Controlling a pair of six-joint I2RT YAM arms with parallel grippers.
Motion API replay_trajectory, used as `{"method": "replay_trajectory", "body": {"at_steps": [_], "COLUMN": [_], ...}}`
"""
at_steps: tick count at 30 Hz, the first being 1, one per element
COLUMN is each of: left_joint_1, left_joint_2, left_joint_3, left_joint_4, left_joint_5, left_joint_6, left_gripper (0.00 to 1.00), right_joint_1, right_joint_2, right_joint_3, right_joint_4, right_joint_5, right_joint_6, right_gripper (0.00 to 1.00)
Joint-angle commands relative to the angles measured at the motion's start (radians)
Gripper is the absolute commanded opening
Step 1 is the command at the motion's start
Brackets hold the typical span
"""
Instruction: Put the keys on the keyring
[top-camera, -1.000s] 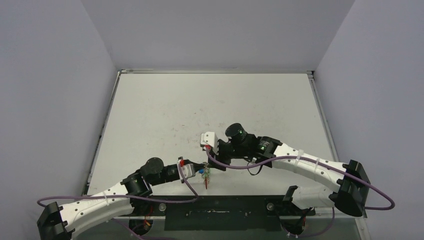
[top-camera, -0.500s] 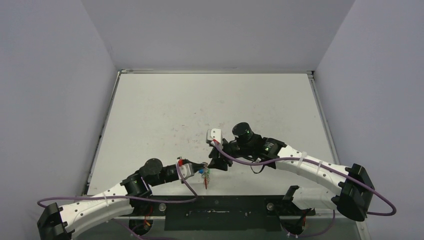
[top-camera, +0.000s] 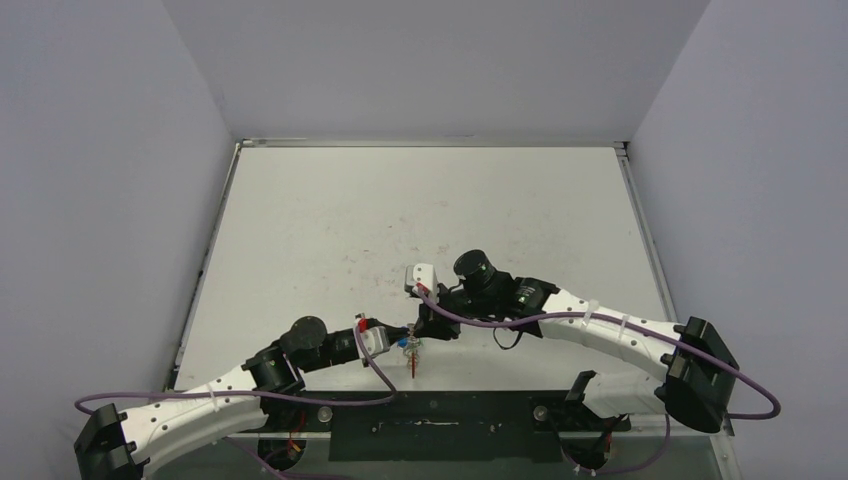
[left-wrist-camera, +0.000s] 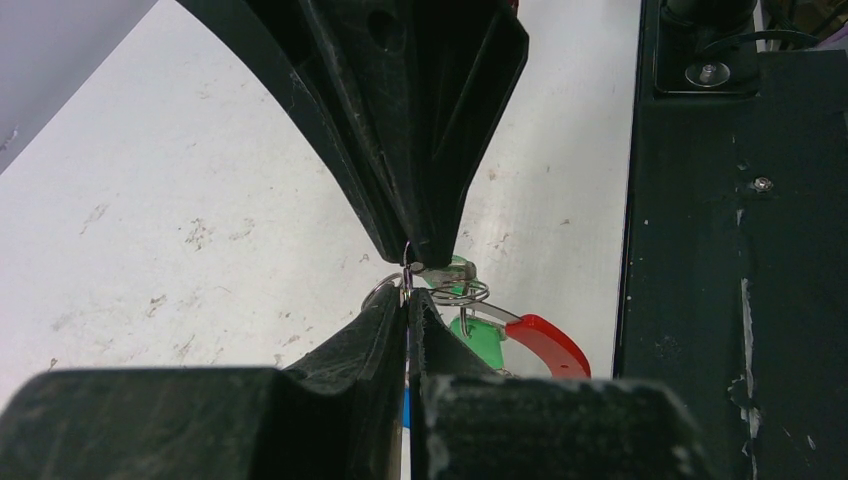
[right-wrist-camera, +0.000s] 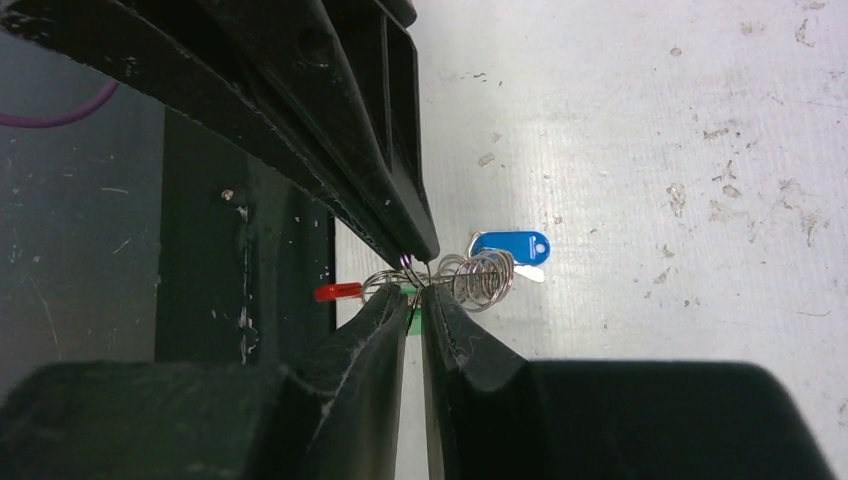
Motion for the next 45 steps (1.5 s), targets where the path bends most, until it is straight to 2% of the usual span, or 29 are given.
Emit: {"method": "replay_trajectory", "body": {"at_steps": [1,5,13,14,16,17,21,24,28,32,38,42,45], "left_joint_1": [-0.003,-0.003,-0.003,-0.003,-0.003,-0.003,-0.003,-0.003,-0.003,-0.003,-0.003,-0.003,-0.003], "left_joint_2": [-0.013,-0.015,-0.024,-0.026,-0.033,-0.036,-0.046,-0.047,-0.046,-0.046,-0.049,-0.052,-0.055], "left_joint_3": [0.020,0.023,0.024,0.025,0.024,0.025,0.023,0.024,0.025,0.025,0.026,0.021,0.019], "left_joint_4": [0.048,0.045,0.034,0.031,0.024,0.021,0.015,0.012,0.012,0.012,0.018,0.024,0.024], "left_joint_5": [0.001,0.001,0.000,-0.002,-0.005,-0.007,-0.009,-0.009,-0.008,-0.008,-0.001,0.007,0.011], "left_joint_6": [0.004,0.009,0.015,0.016,0.016,0.017,0.018,0.019,0.021,0.020,0.023,0.024,0.023], "left_gripper": [0.00,0.00,0.00,0.00,0.00,0.00,0.00,0.00,0.00,0.00,0.00,0.00,0.00], "right_joint_1": [0.007,0.005,-0.006,-0.009,-0.014,-0.015,-0.017,-0.018,-0.020,-0.021,-0.022,-0.021,-0.022], "right_joint_2": [0.013,0.014,0.007,0.007,0.005,0.004,0.004,0.004,0.014,0.027,0.051,0.056,0.044], "right_joint_3": [0.026,0.025,0.012,0.009,0.001,-0.004,-0.019,-0.025,-0.028,-0.035,-0.043,-0.061,-0.093], "right_joint_4": [0.034,0.026,0.019,0.019,0.022,0.026,0.045,0.054,0.061,0.068,0.084,0.128,0.195], "right_joint_5": [0.003,0.024,0.049,0.056,0.074,0.075,0.076,0.077,0.057,0.050,0.060,0.058,0.049], "right_joint_6": [0.004,0.001,0.002,0.005,0.010,0.008,0.013,0.017,0.016,0.018,0.019,0.012,0.010], "right_gripper": [0.09,0.00,0.00,0.02,0.19,0.23,0.30,0.26,0.12,0.08,0.09,0.14,0.22]}}
